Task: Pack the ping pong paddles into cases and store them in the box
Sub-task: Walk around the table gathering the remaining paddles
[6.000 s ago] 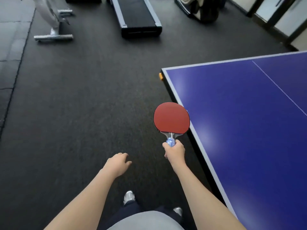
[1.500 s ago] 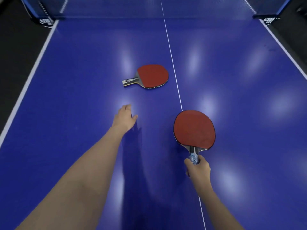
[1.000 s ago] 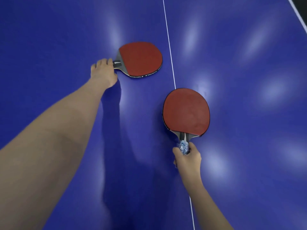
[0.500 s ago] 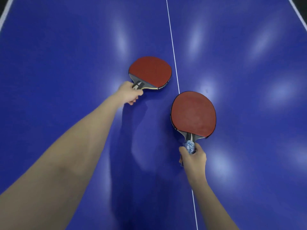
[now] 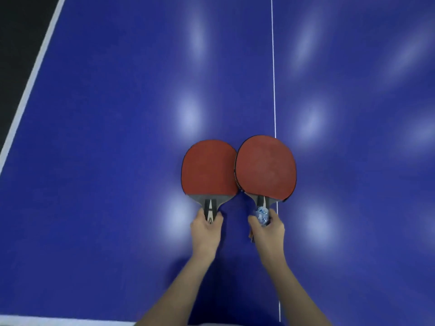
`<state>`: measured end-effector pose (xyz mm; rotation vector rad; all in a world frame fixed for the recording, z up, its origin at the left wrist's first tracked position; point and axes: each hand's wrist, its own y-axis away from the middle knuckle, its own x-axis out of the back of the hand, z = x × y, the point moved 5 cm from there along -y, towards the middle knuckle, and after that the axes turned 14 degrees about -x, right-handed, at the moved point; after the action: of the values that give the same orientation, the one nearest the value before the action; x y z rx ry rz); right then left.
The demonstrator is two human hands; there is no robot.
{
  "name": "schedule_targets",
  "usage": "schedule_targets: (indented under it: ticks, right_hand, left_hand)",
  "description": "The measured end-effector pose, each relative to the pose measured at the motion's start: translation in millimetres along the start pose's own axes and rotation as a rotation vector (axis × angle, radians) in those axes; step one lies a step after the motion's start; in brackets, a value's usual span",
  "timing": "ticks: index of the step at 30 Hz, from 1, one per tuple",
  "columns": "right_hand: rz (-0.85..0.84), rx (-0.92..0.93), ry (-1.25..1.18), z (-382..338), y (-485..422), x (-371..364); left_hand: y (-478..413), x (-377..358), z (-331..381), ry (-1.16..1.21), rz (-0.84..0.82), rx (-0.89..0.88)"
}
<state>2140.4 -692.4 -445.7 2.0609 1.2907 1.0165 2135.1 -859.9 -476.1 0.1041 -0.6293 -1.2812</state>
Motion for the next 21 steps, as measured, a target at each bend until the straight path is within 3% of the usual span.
schedule_targets:
  ticks: [6,13,18,21]
  right_hand:
    - [-0.042,-0.013,0.049,50.3,36.0,-7.1]
    - [-0.084,0.057,0.111,55.1,48.6,-21.1]
    - [-0.047,0.098,0.169,49.6,49.8,-36.4]
    - [-0.034,0.13,0.258,49.8,53.0,-48.2]
  left_hand:
    - [48.0,7.4,-30.0,-0.038,0.032,-0.028]
    - [57.9,1.6,-43.7,0.022,-0.013,0.035]
    - [61.3,0.9,-47.6,0.554,-0.143,0.289]
    - [62.9,5.9,-46.8,0.675,-0.216,0.365]
